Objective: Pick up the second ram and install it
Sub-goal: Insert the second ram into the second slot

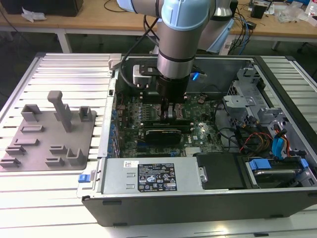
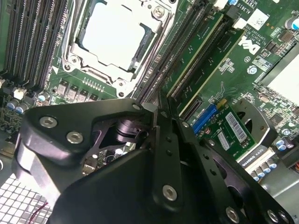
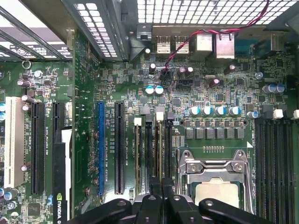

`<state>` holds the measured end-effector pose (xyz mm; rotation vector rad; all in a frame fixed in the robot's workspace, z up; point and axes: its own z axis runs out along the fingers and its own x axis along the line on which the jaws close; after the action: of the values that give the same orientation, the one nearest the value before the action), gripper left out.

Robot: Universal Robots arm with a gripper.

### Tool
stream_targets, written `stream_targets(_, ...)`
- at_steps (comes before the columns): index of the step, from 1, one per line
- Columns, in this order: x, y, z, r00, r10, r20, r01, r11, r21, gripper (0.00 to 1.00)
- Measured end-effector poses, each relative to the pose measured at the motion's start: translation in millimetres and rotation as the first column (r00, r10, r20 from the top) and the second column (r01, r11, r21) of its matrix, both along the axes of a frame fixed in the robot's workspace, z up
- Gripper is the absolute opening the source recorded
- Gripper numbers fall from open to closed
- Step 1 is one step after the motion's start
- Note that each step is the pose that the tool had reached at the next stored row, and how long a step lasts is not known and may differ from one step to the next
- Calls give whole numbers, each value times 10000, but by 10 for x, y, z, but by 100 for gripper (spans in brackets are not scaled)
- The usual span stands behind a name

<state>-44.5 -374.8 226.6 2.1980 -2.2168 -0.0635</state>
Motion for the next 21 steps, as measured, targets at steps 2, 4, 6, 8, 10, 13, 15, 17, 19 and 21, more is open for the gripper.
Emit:
stream_targets(2, 0, 0, -13, 10000, 1, 0, -1, 10000, 1, 9)
stream_targets(4, 0, 0, -18, 10000, 0, 0, 0, 10000, 2, 9)
stream_targets(6, 1, 1, -22, 10000, 0, 5, 0, 10000, 11, 10)
stream_targets(8, 0, 0, -14, 10000, 0, 0, 0, 10000, 1, 16)
stream_targets(10, 0, 0, 105, 10000, 0, 1, 0, 10000, 3, 16)
stream_targets(13, 9, 0, 267, 10000, 3, 1, -3, 10000, 4, 16)
stream_targets(15, 107, 0, 267, 10000, 0, 2, 0, 10000, 3, 16)
stream_targets(17, 162, 0, 268, 10000, 1, 1, -1, 10000, 2, 16)
stream_targets(19, 172, 0, 268, 10000, 0, 1, 0, 10000, 3, 16)
stream_targets(21, 172, 0, 268, 10000, 0, 1, 0, 10000, 3, 16)
